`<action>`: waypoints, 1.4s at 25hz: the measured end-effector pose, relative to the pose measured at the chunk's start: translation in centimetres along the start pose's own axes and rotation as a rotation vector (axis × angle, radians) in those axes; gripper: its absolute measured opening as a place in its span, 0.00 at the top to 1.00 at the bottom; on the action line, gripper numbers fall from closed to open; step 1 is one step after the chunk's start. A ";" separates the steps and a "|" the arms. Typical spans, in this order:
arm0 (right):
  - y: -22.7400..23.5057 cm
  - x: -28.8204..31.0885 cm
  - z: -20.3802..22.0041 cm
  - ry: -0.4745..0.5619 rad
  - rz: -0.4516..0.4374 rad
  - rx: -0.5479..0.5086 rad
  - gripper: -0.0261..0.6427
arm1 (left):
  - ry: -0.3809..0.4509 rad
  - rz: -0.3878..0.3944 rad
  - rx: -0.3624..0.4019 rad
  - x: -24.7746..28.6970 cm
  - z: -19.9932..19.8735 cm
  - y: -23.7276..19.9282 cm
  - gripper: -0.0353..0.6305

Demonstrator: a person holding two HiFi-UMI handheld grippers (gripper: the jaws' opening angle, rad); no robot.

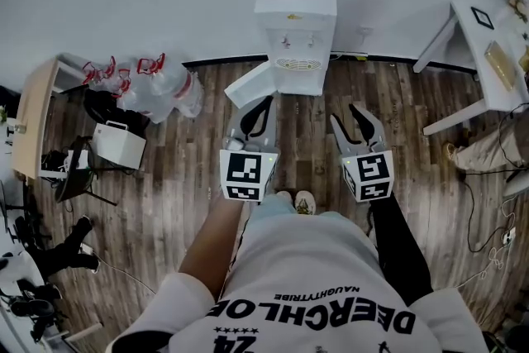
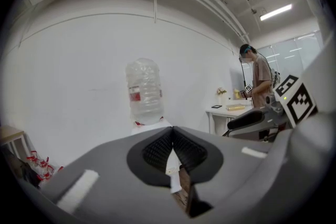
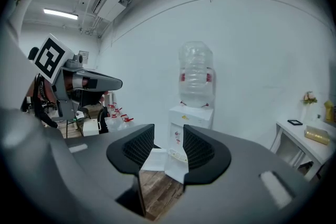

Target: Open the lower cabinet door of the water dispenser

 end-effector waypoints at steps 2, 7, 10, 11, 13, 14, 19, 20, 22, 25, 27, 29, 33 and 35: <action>0.0 0.2 -0.3 0.003 0.003 0.001 0.72 | 0.005 -0.013 -0.011 0.0 -0.3 -0.1 0.86; -0.4 0.6 -1.2 0.025 -0.004 0.012 0.72 | 0.002 -0.016 -0.041 -0.4 -0.3 -0.1 0.86; -0.1 0.5 -0.6 -0.002 0.016 0.008 0.81 | 0.001 -0.012 -0.043 -0.6 -0.1 0.2 0.86; 0.0 0.4 -0.4 -0.010 0.024 0.012 0.90 | 0.002 -0.012 -0.039 -0.7 -0.1 0.3 0.86; 0.1 0.2 -0.2 -0.014 0.020 0.020 0.96 | 0.004 -0.012 -0.035 -0.8 -0.1 0.3 0.86; 0.0 0.1 -0.3 -0.011 0.009 0.020 0.96 | 0.004 -0.012 -0.035 -0.9 0.0 0.4 0.86; -0.4 -0.4 -1.1 0.021 -0.026 -0.035 0.96 | 0.011 -0.012 -0.017 -1.0 0.1 0.5 0.86; -0.5 -0.4 -1.3 0.021 -0.025 -0.052 0.96 | 0.013 -0.014 -0.014 -1.0 0.1 0.4 0.86; -0.6 -0.4 -1.4 0.017 -0.023 -0.078 0.96 | 0.018 -0.021 -0.011 -1.0 0.0 0.0 0.86; -0.6 -0.2 -1.6 0.019 -0.024 -0.083 0.96 | 0.020 -0.028 -0.010 -1.1 -0.2 -0.3 0.86; -0.6 0.0 -1.7 0.020 -0.026 -0.083 0.96 | 0.019 -0.029 -0.009 -1.2 -0.2 -0.4 0.86; -0.5 0.1 -1.7 0.021 -0.028 -0.084 0.96 | 0.017 -0.030 -0.008 -1.1 -0.2 -0.3 0.86; 0.1 0.1 -1.9 0.025 -0.029 -0.081 0.96 | 0.014 -0.031 -0.004 -0.7 -0.4 -0.1 0.86; 0.3 0.0 -1.9 0.026 -0.027 -0.077 0.96 | 0.013 -0.030 -0.001 -0.5 -0.5 0.0 0.86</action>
Point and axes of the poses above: the fingertips, and each gripper's own axes: x forward along the fingers, y to its right, z out of its underside, the point moved 7 cm from there along -x, backward along the fingers, and after that the axes turned 14 degrees about -z, right-handed, at the moved point
